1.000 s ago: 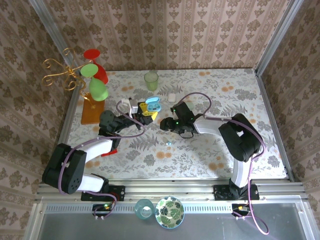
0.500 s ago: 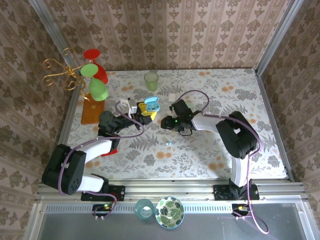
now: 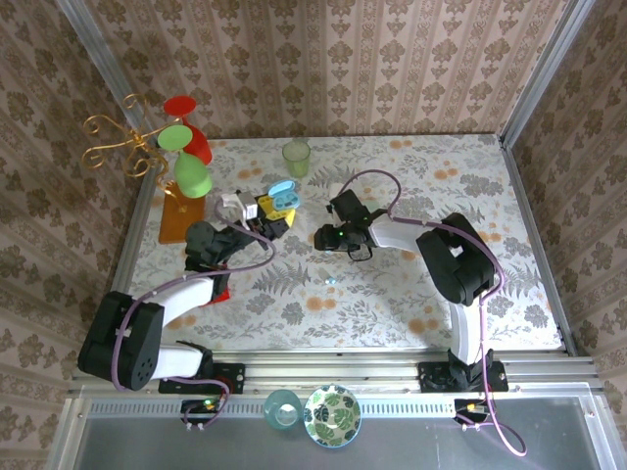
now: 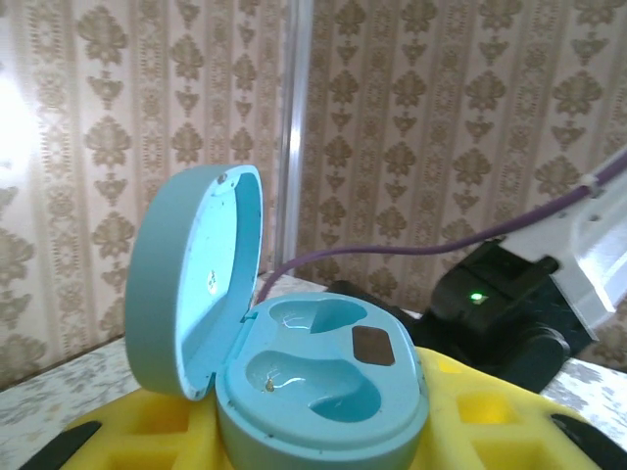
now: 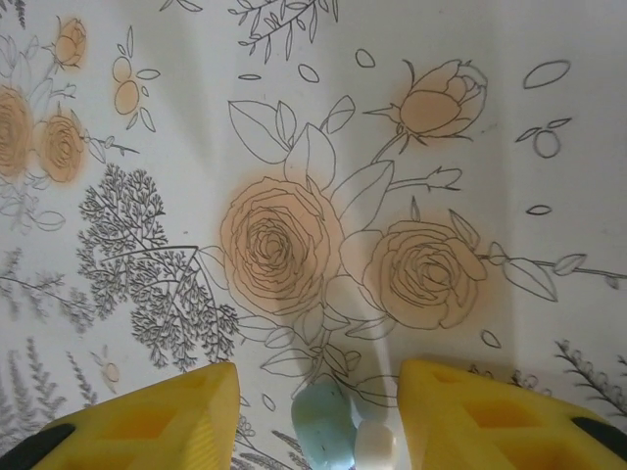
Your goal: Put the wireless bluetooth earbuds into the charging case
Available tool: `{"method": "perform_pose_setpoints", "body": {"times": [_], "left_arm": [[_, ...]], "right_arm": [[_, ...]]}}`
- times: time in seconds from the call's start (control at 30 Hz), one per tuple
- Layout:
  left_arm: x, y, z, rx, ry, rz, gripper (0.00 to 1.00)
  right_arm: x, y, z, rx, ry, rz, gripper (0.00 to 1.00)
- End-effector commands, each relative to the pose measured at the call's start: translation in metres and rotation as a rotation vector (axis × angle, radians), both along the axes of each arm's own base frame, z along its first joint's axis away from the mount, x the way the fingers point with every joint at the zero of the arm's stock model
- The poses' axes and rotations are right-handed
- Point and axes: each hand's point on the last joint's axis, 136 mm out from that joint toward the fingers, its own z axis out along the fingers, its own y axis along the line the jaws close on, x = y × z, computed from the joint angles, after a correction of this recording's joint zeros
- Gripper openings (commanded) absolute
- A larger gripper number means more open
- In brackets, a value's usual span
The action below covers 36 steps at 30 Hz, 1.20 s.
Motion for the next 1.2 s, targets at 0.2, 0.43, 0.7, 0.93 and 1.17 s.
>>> {"method": "perform_pose_setpoints", "body": {"times": [0.2, 0.43, 0.7, 0.93, 1.17], "left_arm": [[0.014, 0.020, 0.007, 0.007, -0.025, 0.147, 0.26], [0.017, 0.030, 0.014, 0.000, -0.035, 0.197, 0.26], [0.012, 0.044, 0.028, 0.020, -0.062, 0.276, 0.26], [0.011, 0.046, 0.029, 0.035, -0.068, 0.287, 0.26], [0.011, 0.043, 0.029, 0.034, -0.068, 0.275, 0.26]], "right_arm": [[-0.010, -0.021, 0.038, -0.355, -0.211, 0.099, 0.48], [-0.011, -0.008, 0.040, -0.554, -0.271, 0.203, 0.41], [-0.007, 0.000, 0.029, -0.623, -0.272, 0.249, 0.34], [-0.008, 0.001, 0.016, -0.701, -0.248, 0.296, 0.30], [-0.007, 0.001, 0.010, -0.760, -0.246, 0.323, 0.24]]}}
